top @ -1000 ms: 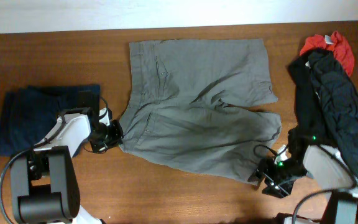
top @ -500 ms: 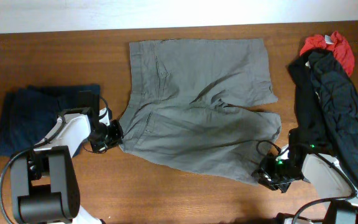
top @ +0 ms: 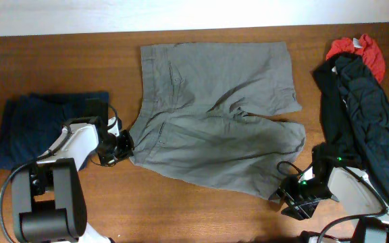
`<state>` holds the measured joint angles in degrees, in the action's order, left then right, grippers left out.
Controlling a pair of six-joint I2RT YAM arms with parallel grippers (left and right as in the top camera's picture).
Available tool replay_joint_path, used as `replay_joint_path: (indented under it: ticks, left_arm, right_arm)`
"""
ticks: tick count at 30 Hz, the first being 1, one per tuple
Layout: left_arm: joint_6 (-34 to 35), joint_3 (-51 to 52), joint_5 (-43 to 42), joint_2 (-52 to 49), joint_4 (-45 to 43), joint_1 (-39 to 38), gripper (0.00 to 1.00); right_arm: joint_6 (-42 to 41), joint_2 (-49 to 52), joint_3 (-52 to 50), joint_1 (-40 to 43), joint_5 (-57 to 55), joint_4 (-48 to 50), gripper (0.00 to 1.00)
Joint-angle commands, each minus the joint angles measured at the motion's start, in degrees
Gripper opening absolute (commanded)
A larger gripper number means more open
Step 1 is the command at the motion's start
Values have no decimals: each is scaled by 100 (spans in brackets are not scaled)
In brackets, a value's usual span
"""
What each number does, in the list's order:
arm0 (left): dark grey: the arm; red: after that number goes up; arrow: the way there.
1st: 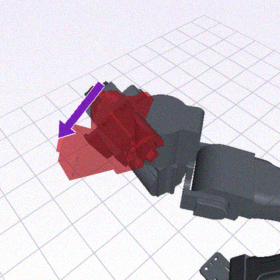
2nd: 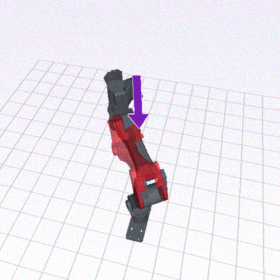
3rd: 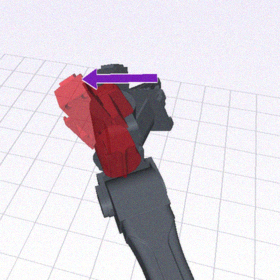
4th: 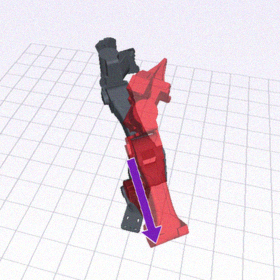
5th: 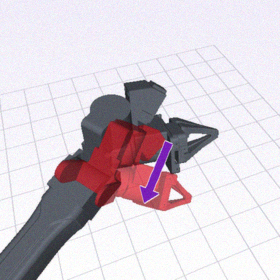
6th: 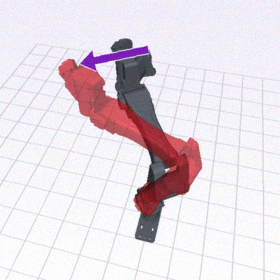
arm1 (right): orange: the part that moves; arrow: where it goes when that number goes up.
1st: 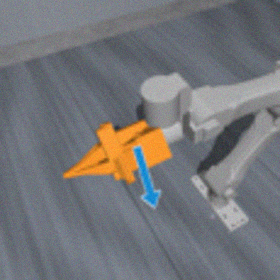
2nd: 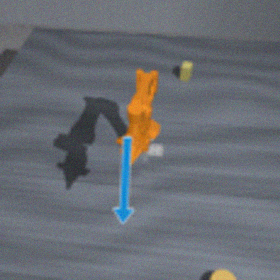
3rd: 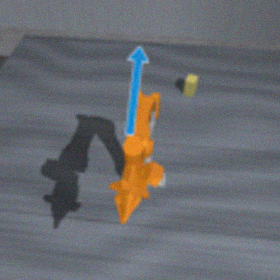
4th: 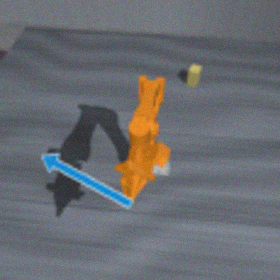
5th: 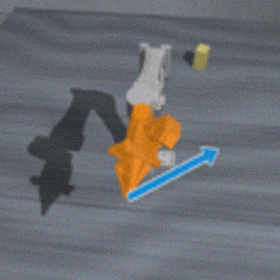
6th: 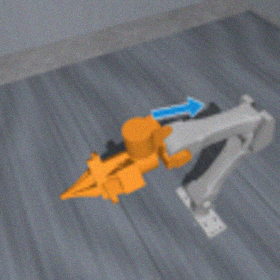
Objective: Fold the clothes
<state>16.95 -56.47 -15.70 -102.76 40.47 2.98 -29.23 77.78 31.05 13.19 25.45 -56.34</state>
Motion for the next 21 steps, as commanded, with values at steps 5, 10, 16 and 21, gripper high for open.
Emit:
replay_joint_path:
  ticks: [5, 10, 16, 21]
  left_arm:
    - [11, 66, 46, -210, 50, -9, 9]
    - [11, 66, 48, -210, 68, -9, 9]
    - [11, 66, 48, -210, 63, -9, 9]
    - [11, 66, 48, -210, 63, -9, 9]
  right_arm:
    - [-293, -83, -76, -7, 46, 452, 53]
    - [-623, -83, -192, -7, 52, 824, 44]
    - [-575, -83, -289, -7, 68, 798, 27]
    - [-286, -111, -256, -4, 15, 933, 6]
